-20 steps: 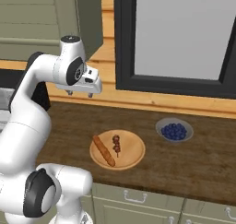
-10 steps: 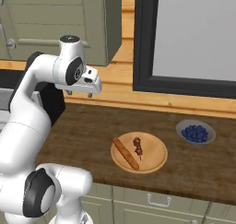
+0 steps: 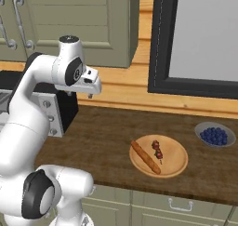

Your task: Pick up the kebab skewer and baguette bread, and place them inside the toaster oven. Close the toaster oven door and start by setting the timer.

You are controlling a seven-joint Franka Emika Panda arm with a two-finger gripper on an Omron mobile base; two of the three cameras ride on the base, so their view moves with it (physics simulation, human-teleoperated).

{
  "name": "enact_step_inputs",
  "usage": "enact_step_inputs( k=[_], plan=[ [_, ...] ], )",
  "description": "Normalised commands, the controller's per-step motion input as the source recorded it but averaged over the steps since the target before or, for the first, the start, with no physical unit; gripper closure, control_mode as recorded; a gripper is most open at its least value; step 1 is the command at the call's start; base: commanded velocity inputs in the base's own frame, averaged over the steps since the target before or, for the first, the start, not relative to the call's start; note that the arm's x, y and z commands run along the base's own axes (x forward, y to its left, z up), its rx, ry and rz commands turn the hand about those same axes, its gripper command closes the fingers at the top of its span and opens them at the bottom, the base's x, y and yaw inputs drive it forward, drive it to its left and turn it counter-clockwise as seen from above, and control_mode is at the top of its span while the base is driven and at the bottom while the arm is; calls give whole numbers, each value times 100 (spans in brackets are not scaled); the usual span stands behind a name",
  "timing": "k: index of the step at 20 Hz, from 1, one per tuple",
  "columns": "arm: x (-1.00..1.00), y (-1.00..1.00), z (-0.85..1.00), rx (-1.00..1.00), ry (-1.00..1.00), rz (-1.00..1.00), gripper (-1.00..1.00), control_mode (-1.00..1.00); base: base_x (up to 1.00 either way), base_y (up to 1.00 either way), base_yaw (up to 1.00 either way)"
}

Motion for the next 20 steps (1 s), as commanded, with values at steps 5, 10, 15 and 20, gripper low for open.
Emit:
enact_step_inputs(
  k=[5,10,15,20],
  plan=[
    [0,0,0,0,0,0,-100,100,0,0,0],
    [0,0,0,0,0,0,-100,-100,0,0,0],
    [0,0,0,0,0,0,-100,-100,0,0,0],
    [-3,0,0,0,0,0,-100,-100,0,0,0]
  ],
)
